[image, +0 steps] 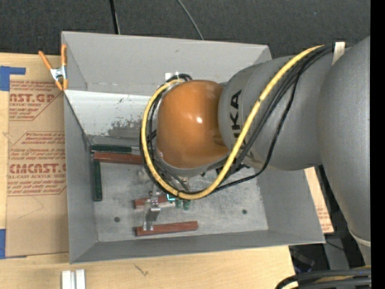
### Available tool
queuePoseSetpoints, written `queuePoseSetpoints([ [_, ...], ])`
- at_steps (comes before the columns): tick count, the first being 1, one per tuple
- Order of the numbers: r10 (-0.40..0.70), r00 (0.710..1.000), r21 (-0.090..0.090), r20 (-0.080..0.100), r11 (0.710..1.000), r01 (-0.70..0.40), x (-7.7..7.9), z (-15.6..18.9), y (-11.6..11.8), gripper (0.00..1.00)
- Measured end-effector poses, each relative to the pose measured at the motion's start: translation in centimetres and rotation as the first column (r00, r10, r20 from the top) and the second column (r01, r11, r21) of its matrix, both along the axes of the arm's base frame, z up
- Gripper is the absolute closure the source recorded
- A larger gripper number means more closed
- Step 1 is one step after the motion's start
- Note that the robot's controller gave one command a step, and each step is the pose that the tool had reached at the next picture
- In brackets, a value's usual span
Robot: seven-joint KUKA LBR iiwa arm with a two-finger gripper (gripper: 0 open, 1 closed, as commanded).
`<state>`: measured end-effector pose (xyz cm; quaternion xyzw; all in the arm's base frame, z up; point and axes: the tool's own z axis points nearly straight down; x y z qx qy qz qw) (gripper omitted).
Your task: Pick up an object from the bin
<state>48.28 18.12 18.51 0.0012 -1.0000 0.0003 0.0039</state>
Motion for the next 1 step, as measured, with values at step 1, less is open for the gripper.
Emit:
queuePoseSetpoints([
  [1, -0.002, 1.000, 0.002, 0.008, 1.000, 0.002, 0.21, 0.39, -0.09, 0.00],
])
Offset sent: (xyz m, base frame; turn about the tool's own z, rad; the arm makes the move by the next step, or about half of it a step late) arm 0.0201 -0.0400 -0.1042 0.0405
